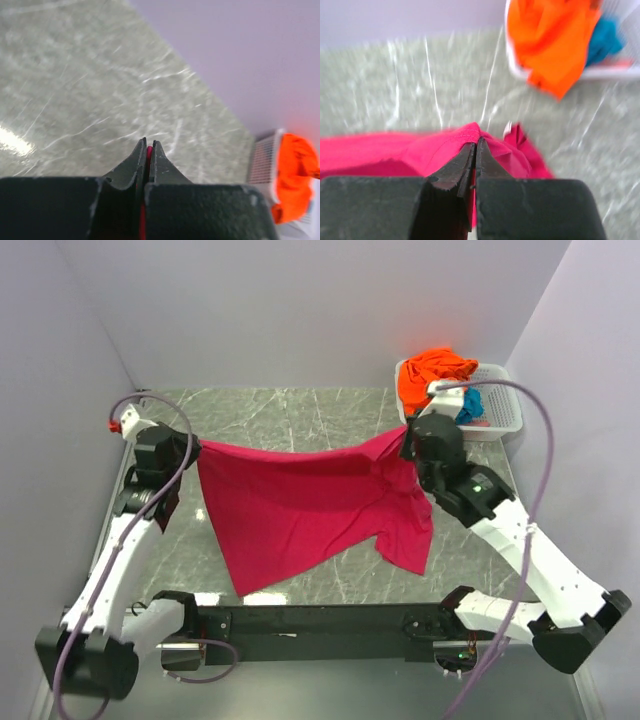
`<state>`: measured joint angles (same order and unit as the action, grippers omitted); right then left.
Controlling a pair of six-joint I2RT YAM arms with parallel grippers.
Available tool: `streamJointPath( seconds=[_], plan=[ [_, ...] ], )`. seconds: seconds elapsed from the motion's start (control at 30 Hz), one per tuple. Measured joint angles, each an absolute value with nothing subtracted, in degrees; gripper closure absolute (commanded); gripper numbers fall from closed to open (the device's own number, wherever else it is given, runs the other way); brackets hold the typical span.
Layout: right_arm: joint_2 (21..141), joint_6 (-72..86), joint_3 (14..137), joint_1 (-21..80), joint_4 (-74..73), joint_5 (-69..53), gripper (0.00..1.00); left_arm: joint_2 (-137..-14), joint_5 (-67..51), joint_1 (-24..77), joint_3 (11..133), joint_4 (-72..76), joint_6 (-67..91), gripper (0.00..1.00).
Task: Fold and stack the t-shirts
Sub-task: Flatten the tshirt out
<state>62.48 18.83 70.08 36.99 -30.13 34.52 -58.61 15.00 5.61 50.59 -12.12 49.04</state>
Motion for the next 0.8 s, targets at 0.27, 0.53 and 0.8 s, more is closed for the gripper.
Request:
streamJointPath(
  seconds=[0.27, 0.53, 0.8],
  plan=[
    [60.07, 7.05, 86.46, 36.05, -28.82, 35.2, 1.0, -47.2, 16.86, 9.19, 58.48, -16.08, 48.05, 0.99],
    [57.21, 0.03, 108.01, 36.05, -34.44, 24.84, 1.0, -37.65, 14.79, 9.26, 69.71, -16.88, 46.59, 0.99],
    [52.99, -4.14, 118.91, 36.05, -37.21, 16.86, 1.0, -36.03, 9.61, 9.37, 80.51, -15.7, 44.07, 0.99]
  ],
)
